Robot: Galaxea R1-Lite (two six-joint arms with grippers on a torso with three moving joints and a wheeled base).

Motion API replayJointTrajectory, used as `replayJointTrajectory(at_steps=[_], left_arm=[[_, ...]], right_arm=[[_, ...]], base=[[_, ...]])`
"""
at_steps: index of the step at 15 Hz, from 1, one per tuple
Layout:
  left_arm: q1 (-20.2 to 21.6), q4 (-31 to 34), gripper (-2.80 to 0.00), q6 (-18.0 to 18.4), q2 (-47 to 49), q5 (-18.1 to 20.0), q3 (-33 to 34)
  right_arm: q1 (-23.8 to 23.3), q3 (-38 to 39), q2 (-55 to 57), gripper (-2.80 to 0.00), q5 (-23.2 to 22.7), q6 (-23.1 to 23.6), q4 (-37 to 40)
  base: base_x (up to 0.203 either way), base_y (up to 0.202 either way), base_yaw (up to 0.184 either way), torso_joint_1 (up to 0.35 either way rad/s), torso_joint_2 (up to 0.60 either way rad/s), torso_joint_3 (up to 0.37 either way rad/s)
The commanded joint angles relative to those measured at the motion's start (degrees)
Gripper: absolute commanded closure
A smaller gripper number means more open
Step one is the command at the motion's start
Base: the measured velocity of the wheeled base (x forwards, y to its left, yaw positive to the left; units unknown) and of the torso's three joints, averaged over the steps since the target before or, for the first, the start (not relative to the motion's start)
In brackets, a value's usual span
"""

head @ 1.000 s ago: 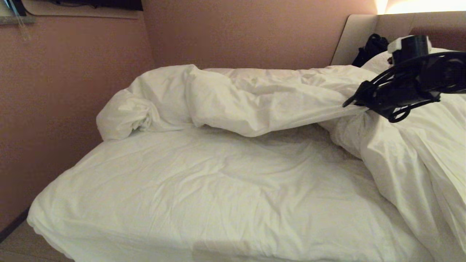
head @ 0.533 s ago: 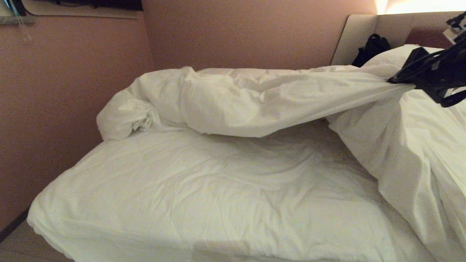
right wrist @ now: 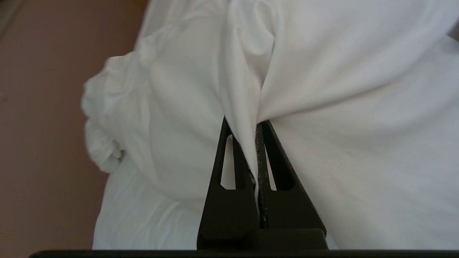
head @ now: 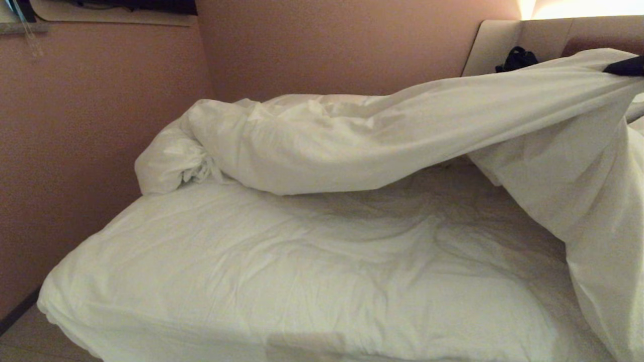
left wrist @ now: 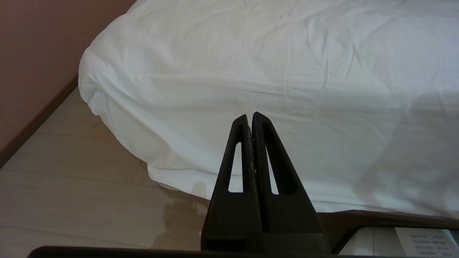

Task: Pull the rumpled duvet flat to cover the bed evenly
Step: Flatten the corners of the folded blanket

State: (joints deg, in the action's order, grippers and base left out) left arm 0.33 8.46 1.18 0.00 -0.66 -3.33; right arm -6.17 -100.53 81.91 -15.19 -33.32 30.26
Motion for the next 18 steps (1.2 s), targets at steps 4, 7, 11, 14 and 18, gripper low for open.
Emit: replayJointTrajectory(at_steps=[4,7,11,14,18], left_arm=[[0.0,0.1,0.0,0.1,0.0,0.0,0.0],[0.0,0.1,0.0,0.0,0.0,0.0,0.0],[0.0,0.1,0.0,0.0,0.0,0.0,0.0],[0.0,0.1,0.0,0.0,0.0,0.0,0.0],[0.0,0.1,0.0,0.0,0.0,0.0,0.0]], right_arm=[[-0.1,2.9,-7.5,0.0,-0.7,1.5,-0.3],[-0.1,4.0,-12.1,0.0,-0.7,1.7,-0.3],[0.0,6.3,-16.5,0.0,-0.8,2.1,-2.4],[0.0,7.7,-16.9,0.0,-0.7,3.4,-3.8],[0.0,8.8,-17.1,0.0,-0.7,4.7,-4.0]], base=[[0.0,0.0,0.0,0.0,0.0,0.0],[0.0,0.0,0.0,0.0,0.0,0.0],[0.0,0.0,0.0,0.0,0.0,0.0],[0.0,0.0,0.0,0.0,0.0,0.0],[0.0,0.0,0.0,0.0,0.0,0.0]])
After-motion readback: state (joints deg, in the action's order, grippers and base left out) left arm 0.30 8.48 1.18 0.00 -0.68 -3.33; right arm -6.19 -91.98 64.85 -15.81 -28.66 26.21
